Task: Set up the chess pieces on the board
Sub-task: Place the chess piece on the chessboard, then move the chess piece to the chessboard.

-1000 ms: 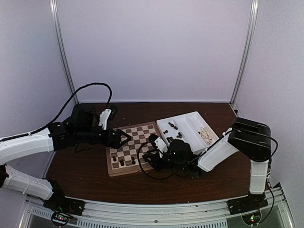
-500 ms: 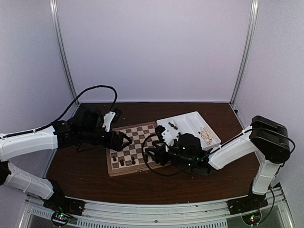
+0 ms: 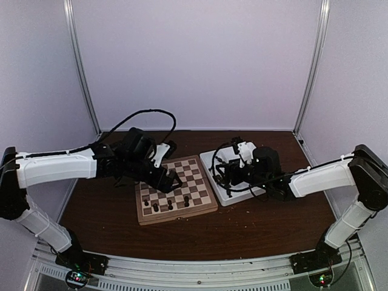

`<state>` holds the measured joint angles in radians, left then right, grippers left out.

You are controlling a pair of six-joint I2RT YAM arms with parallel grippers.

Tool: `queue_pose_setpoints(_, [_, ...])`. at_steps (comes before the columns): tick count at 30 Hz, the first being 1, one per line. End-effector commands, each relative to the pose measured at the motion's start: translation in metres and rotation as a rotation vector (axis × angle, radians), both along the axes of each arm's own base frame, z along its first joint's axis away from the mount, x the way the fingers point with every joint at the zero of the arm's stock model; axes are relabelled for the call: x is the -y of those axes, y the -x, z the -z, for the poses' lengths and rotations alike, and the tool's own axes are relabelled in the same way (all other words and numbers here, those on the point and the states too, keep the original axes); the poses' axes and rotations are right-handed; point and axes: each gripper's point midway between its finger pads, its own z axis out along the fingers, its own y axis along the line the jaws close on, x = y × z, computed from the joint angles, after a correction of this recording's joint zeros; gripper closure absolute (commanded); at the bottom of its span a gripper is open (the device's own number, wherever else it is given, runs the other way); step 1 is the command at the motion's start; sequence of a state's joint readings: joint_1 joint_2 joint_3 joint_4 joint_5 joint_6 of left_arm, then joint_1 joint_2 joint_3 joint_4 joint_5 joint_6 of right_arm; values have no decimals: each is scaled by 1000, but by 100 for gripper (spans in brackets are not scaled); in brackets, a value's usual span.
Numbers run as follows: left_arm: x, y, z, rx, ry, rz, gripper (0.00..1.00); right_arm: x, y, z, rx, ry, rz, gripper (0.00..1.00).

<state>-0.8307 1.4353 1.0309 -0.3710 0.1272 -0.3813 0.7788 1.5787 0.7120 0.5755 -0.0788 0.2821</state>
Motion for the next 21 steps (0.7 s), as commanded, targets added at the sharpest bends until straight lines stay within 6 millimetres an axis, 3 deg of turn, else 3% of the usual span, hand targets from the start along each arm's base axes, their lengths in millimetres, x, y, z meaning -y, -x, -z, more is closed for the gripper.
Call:
queue_pose_setpoints(1, [21, 2, 0, 38, -66, 63, 14, 27, -5, 10, -48, 57, 31, 25])
queue_pose_setpoints(3, [28, 2, 5, 30, -78, 77, 14, 35, -11, 8, -51, 64, 41, 1])
queue_pose_setpoints(12, [51, 5, 26, -22, -122, 116, 20, 60, -35, 9, -99, 34, 111, 0])
queue_pose_setpoints(21, [59, 8, 46, -64, -199, 130, 33, 56, -34, 31, -108, -1, 91, 0])
